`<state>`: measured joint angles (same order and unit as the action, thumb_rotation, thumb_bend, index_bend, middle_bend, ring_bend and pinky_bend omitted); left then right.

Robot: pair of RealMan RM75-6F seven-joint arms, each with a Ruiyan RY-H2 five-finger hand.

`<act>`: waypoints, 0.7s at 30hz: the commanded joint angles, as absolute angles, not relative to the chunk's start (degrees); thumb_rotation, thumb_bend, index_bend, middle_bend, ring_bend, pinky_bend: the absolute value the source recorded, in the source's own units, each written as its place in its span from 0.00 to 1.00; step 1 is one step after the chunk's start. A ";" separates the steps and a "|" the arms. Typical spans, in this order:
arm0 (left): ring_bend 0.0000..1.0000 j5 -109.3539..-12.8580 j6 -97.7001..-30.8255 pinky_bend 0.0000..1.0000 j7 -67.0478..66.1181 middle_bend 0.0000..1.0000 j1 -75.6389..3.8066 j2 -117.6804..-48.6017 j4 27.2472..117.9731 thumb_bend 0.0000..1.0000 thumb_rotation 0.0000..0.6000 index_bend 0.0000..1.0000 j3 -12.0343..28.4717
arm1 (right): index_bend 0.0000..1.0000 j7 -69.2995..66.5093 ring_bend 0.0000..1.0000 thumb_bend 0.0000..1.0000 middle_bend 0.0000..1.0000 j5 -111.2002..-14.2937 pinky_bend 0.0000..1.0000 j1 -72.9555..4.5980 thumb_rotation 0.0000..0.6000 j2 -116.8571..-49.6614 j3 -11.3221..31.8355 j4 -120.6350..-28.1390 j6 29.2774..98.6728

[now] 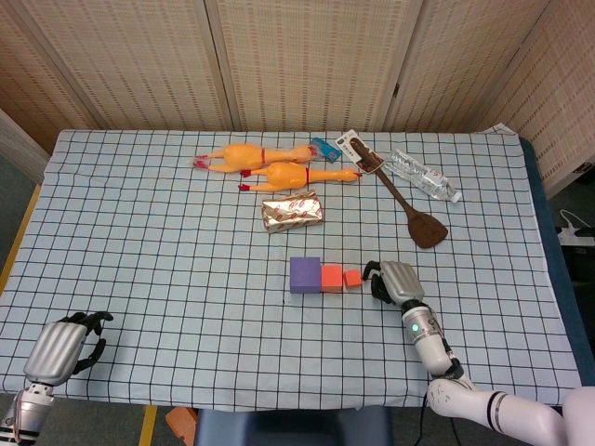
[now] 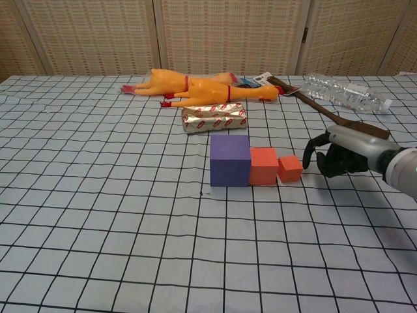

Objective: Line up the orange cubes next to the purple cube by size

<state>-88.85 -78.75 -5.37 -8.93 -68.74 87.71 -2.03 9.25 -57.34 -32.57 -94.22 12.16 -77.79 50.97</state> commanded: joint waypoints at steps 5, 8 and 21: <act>0.40 -88.86 -78.84 0.55 -5.29 0.50 -8.91 -68.68 87.73 0.45 1.00 0.36 -1.99 | 0.48 6.33 0.98 0.76 1.00 -59.16 0.96 -32.57 1.00 -94.61 11.47 -76.56 50.19; 0.40 -88.95 -78.94 0.55 -5.29 0.50 -8.89 -68.68 87.73 0.45 1.00 0.36 -2.00 | 0.48 5.35 0.98 0.76 1.00 -60.02 0.96 -32.54 1.00 -94.78 11.22 -76.22 50.22; 0.40 -89.08 -78.97 0.55 -5.26 0.50 -8.87 -68.67 87.77 0.45 1.00 0.36 -2.07 | 0.47 1.86 0.98 0.76 1.00 -62.82 0.96 -32.25 1.00 -96.14 10.43 -74.90 50.77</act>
